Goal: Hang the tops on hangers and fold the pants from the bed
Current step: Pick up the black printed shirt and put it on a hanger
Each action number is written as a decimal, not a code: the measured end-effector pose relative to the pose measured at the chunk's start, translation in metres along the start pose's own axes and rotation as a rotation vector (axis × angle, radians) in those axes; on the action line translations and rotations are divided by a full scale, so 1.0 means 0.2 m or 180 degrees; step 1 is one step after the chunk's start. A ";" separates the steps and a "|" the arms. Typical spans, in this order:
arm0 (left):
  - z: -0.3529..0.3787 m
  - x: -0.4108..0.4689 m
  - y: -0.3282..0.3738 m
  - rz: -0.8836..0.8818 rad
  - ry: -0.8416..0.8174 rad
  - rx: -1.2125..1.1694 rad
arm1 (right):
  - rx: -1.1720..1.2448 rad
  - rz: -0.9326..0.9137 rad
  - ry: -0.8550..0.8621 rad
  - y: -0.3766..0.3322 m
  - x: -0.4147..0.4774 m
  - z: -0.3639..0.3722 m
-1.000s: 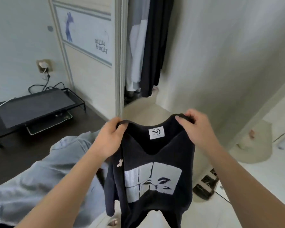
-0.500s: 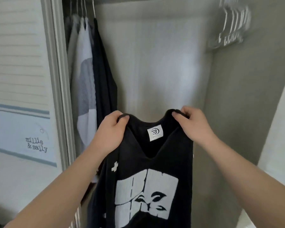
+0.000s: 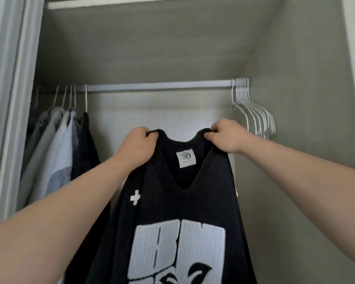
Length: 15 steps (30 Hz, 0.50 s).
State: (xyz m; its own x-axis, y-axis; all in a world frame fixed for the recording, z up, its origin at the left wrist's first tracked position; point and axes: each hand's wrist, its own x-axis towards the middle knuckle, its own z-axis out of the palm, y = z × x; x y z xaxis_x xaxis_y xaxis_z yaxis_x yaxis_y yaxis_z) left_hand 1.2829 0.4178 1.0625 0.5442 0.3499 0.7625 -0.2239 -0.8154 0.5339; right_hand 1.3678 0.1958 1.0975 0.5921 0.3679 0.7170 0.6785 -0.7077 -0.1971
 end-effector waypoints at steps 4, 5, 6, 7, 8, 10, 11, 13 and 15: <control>0.05 0.23 0.16 0.0231 0.0086 0.0209 | -0.0815 -0.0064 -0.0033 0.02 0.16 -0.17; 0.07 0.28 0.20 0.0289 0.0082 0.0269 | -0.1058 -0.0051 -0.0039 0.03 0.19 -0.20; 0.08 0.32 0.24 0.0346 0.0076 0.0302 | -0.1278 -0.0028 -0.0033 0.04 0.22 -0.24; 0.10 0.35 0.28 0.0405 0.0075 0.0337 | -0.1458 -0.0007 0.0002 0.05 0.24 -0.26; 0.12 0.38 0.31 0.0463 0.0088 0.0395 | -0.1593 -0.0025 0.0099 0.06 0.26 -0.29; 0.15 0.43 0.38 0.0563 0.0121 0.0539 | -0.1728 -0.0100 0.0426 0.07 0.30 -0.32; 0.17 0.45 0.41 0.0604 0.0124 0.0595 | -0.1773 -0.0113 0.0555 0.07 0.32 -0.32; 0.21 0.47 0.44 0.0689 0.0107 0.0721 | -0.1993 -0.0060 0.0655 0.09 0.35 -0.30; 0.25 0.48 0.45 0.0775 0.0075 0.0908 | -0.2360 0.0061 0.0652 0.14 0.39 -0.27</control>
State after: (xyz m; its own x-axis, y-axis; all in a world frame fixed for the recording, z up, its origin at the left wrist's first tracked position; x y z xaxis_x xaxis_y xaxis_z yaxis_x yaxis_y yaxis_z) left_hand 1.3556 0.3546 1.1661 0.4834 0.1376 0.8645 -0.1084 -0.9706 0.2151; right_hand 1.4087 0.1727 1.1834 0.4593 0.2835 0.8418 0.1572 -0.9587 0.2371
